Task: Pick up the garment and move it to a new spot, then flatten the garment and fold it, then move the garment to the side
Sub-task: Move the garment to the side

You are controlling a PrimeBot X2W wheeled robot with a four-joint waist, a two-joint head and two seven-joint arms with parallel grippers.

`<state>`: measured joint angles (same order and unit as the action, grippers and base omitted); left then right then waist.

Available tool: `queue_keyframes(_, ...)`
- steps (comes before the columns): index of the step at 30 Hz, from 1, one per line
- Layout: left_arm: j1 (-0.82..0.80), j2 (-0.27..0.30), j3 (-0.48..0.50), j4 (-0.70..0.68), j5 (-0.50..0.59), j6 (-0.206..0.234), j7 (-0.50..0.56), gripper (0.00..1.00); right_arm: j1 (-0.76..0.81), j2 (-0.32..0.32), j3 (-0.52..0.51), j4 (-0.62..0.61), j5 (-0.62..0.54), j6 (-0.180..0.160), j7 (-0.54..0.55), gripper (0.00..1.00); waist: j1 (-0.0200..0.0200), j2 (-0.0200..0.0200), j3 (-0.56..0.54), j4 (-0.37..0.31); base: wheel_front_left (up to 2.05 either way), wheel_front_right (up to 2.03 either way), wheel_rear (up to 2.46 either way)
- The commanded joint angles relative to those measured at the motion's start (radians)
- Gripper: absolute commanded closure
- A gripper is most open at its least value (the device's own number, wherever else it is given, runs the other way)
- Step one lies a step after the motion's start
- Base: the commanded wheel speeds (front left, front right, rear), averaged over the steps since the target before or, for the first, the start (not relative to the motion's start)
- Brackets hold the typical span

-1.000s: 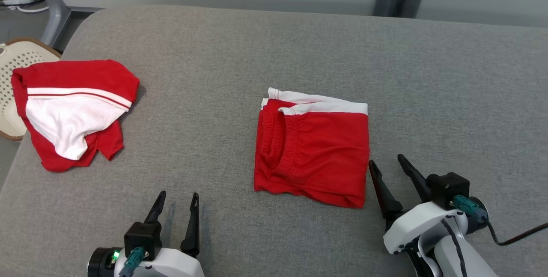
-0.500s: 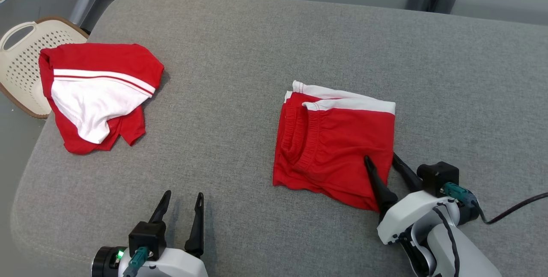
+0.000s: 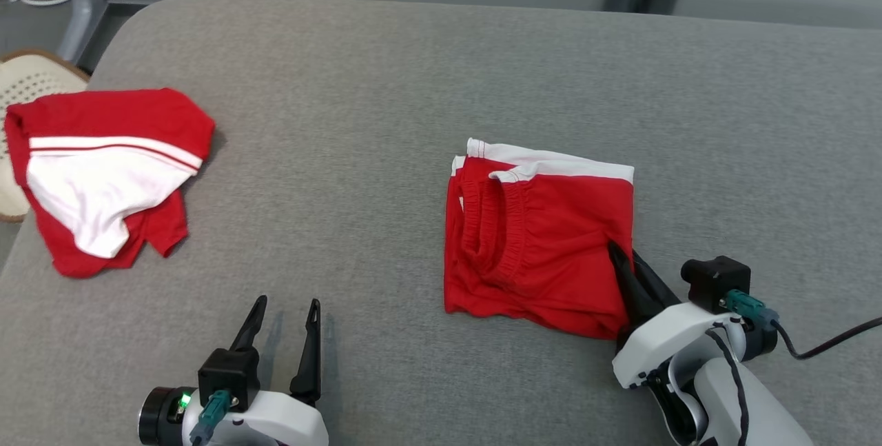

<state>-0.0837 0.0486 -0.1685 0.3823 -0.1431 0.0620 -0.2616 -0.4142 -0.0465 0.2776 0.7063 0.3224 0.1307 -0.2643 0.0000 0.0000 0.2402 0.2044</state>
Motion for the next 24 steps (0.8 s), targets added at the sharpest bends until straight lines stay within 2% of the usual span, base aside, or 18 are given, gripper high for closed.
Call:
queue_keyframes(1,0.001,0.004,0.005,-0.004,0.016,-0.007,-0.005,0.00,0.017,-0.009,0.004,-0.003,0.011,0.000,0.000,1.00,0.0000,0.0000,-0.019,-0.071,0.00,0.00,0.00)
queue_keyframes(15,-0.062,0.004,0.000,-0.002,0.082,-0.069,-0.005,0.00,0.041,-0.007,0.020,-0.031,0.056,0.000,0.000,1.00,0.0000,0.0000,-0.015,-0.499,0.00,0.00,0.00)
queue_keyframes(19,-0.075,0.004,-0.014,0.001,0.096,-0.087,-0.005,0.00,0.053,-0.007,0.024,-0.037,0.073,0.000,0.000,1.00,0.0000,0.0000,-0.006,-0.594,0.00,0.00,0.00)
queue_keyframes(24,-0.084,0.005,-0.030,-0.001,0.110,-0.102,-0.005,0.00,0.057,-0.006,0.035,-0.048,0.089,0.000,0.000,1.00,0.0000,0.0000,0.007,-0.674,0.00,0.00,0.00)
